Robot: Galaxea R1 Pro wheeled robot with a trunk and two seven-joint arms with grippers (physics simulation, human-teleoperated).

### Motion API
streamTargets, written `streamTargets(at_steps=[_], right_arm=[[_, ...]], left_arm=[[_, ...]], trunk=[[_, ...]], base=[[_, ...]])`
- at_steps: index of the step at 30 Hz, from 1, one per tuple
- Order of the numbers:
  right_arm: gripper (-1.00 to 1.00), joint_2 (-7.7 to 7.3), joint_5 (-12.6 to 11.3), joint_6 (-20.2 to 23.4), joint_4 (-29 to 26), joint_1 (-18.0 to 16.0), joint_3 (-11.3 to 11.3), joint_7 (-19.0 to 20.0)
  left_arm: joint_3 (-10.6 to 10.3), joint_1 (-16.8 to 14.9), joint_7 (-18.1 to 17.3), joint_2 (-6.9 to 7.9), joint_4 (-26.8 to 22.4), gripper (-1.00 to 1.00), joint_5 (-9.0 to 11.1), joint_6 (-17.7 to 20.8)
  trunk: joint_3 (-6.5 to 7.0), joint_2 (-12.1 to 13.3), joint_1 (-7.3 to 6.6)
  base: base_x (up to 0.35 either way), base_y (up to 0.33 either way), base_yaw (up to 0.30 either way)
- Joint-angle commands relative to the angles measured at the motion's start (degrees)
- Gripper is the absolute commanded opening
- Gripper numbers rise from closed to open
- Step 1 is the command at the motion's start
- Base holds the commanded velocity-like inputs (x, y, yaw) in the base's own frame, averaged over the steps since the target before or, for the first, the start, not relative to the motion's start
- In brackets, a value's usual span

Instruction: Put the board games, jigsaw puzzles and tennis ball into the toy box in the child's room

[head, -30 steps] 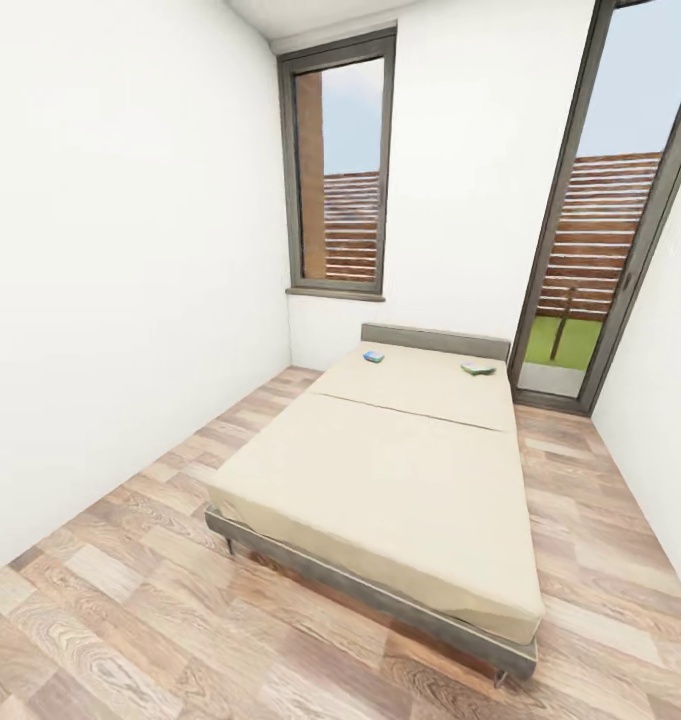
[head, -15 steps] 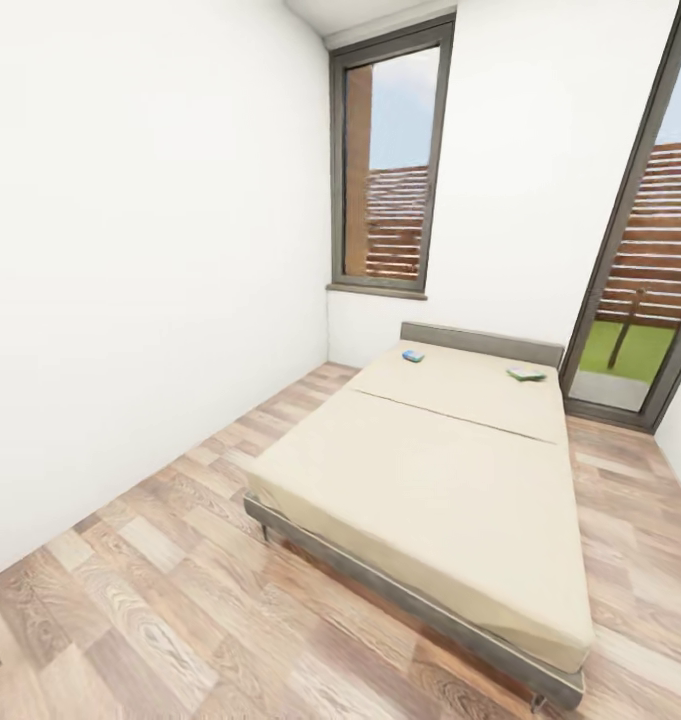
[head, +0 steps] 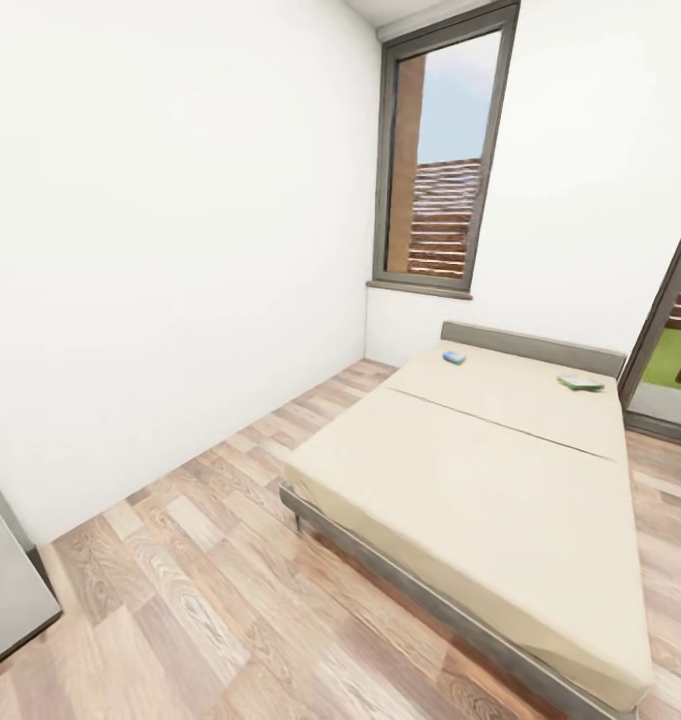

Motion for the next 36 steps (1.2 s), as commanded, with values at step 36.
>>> streamTargets(at_steps=[36], right_arm=[[1.0, -0.03, 0.0, -0.2, 0.0, 0.0, 0.0, 0.0]], left_arm=[[0.0, 0.0, 0.0, -0.01, 0.0, 1.0, 0.0, -0.1]], trunk=[[-1.55, 0.0, 0.0]], base=[[0.0, 0.0, 0.26]])
